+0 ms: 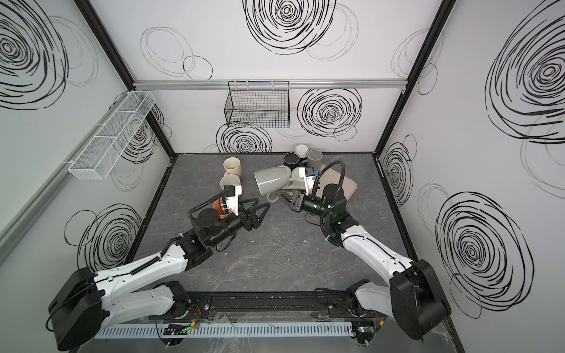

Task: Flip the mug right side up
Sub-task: 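Rotate the grey mug toward the left gripper while the left gripper grasps it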

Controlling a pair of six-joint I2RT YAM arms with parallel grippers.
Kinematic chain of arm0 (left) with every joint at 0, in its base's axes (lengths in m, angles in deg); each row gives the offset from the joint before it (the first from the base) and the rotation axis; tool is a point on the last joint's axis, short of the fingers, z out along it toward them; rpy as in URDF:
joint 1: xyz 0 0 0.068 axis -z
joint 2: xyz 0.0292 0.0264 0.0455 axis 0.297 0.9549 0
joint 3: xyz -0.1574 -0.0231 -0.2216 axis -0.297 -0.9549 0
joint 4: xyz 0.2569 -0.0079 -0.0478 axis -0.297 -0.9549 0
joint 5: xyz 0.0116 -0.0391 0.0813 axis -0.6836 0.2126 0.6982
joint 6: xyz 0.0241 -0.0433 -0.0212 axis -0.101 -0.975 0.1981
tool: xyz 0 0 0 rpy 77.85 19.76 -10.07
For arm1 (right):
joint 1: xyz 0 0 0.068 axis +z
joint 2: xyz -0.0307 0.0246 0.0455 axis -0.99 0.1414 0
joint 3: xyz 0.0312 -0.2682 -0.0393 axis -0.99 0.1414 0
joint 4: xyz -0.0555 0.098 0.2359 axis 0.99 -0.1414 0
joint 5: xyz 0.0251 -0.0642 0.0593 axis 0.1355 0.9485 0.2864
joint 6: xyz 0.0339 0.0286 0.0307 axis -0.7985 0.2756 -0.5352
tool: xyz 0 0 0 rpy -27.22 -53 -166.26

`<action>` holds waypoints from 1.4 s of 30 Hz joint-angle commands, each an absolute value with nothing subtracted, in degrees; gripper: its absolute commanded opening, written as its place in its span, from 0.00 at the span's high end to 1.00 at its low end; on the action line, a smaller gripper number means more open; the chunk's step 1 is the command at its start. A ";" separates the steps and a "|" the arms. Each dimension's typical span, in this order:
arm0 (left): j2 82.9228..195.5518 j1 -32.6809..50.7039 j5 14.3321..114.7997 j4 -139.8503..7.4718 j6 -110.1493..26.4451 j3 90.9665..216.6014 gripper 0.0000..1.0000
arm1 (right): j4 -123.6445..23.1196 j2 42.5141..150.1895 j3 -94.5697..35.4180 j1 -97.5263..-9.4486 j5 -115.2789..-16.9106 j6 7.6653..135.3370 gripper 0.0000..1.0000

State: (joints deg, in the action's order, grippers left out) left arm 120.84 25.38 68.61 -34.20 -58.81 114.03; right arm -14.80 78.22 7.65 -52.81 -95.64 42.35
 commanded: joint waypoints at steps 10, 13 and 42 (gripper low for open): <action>124.78 23.50 63.08 -19.53 -63.39 114.57 0.34 | -3.70 78.59 5.31 -50.81 -97.40 37.99 1.00; 126.21 23.20 62.04 -15.31 -66.19 114.31 0.38 | -2.93 78.68 5.59 -50.70 -97.62 37.37 1.00; 132.62 23.41 59.87 -7.02 -72.01 115.50 0.98 | -12.46 76.98 5.05 -49.88 -94.77 43.92 0.94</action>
